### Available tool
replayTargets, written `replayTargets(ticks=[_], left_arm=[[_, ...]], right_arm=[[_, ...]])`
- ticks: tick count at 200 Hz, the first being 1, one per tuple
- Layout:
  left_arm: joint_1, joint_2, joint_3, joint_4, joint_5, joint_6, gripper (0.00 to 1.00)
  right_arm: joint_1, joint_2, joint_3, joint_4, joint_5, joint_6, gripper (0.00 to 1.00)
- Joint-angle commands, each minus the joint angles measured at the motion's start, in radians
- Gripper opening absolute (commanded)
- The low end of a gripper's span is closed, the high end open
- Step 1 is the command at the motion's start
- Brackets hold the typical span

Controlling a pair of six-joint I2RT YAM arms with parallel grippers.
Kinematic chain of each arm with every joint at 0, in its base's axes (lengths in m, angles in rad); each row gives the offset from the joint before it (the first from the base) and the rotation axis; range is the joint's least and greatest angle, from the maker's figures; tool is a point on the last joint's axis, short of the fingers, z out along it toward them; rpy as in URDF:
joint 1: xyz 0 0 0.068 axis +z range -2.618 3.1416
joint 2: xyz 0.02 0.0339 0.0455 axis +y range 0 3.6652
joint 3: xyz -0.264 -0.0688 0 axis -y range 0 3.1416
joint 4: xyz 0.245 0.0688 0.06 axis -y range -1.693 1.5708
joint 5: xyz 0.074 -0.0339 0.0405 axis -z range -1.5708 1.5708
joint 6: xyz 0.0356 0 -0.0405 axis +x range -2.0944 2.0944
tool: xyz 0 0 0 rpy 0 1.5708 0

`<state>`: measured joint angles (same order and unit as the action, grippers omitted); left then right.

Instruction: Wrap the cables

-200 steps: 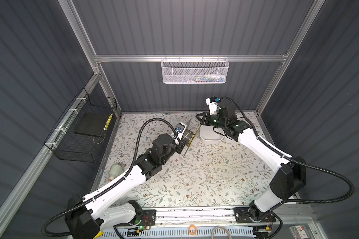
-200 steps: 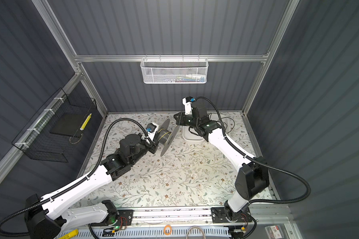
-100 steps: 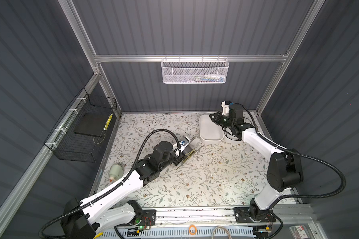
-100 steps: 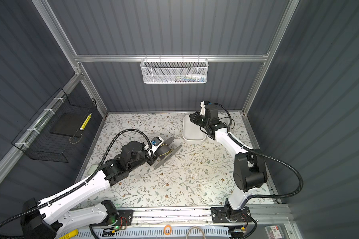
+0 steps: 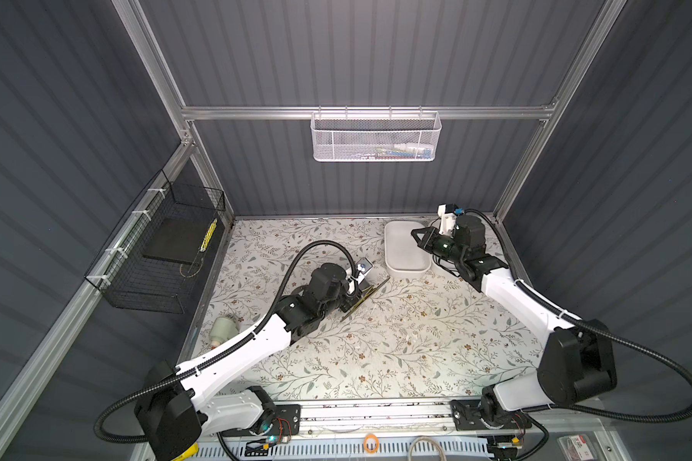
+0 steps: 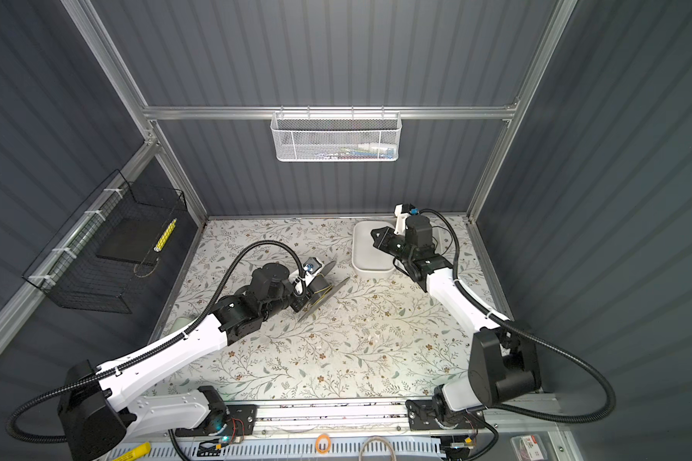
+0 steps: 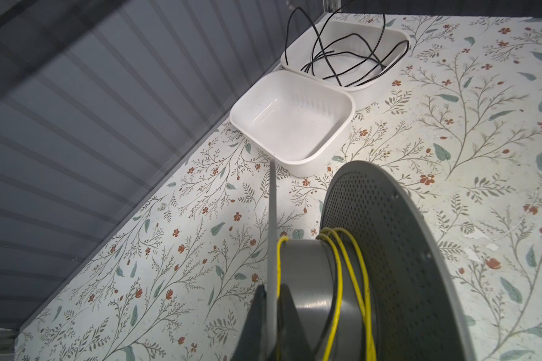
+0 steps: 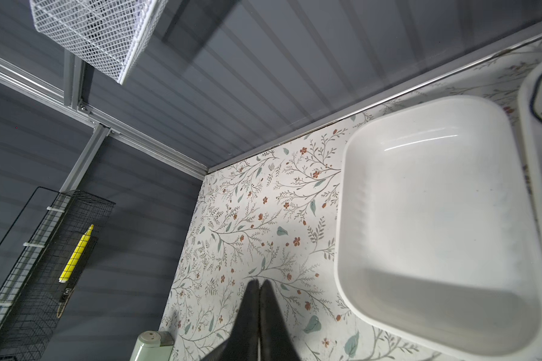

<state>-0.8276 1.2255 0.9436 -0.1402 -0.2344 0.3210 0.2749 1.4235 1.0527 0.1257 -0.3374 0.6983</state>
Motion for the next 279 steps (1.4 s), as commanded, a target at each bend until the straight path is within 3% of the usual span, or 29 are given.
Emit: replayTargets(ticks=[1, 13, 38, 78, 117, 167, 194, 202, 239, 279], left_arm=[[-0.02, 0.019, 0.023, 0.087, -0.035, 0.031, 0.0], [-0.043, 0.034, -0.009, 0.125, -0.064, 0.042, 0.0], [-0.19, 0.075, -0.089, 0.263, -0.231, 0.158, 0.0], [-0.289, 0.137, -0.199, 0.462, -0.381, 0.266, 0.0], [-0.369, 0.214, -0.245, 0.488, -0.407, 0.341, 0.0], [-0.407, 0.293, -0.361, 0.603, -0.439, 0.284, 0.0], [-0.425, 0.334, -0.374, 0.583, -0.429, 0.259, 0.0], [-0.43, 0.345, -0.374, 0.57, -0.422, 0.259, 0.08], [-0.456, 0.396, -0.344, 0.495, -0.436, 0.246, 0.23], [-0.459, 0.387, -0.281, 0.321, -0.407, 0.173, 0.52]], right_arm=[[-0.015, -0.068, -0.078, 0.011, 0.024, -0.024, 0.08], [-0.019, -0.11, -0.123, 0.012, 0.029, -0.024, 0.08], [-0.02, -0.189, -0.18, -0.007, 0.041, -0.049, 0.1], [-0.02, -0.287, -0.285, -0.017, 0.023, -0.054, 0.17], [-0.02, -0.441, -0.391, -0.053, 0.05, -0.065, 0.24], [-0.021, -0.563, -0.432, -0.143, 0.058, -0.099, 0.4], [-0.021, -0.583, -0.434, -0.179, 0.051, -0.114, 0.49], [-0.022, -0.589, -0.436, -0.189, 0.054, -0.121, 0.5], [-0.024, -0.603, -0.439, -0.208, 0.073, -0.136, 0.55], [-0.026, -0.592, -0.413, -0.235, 0.071, -0.154, 0.59]])
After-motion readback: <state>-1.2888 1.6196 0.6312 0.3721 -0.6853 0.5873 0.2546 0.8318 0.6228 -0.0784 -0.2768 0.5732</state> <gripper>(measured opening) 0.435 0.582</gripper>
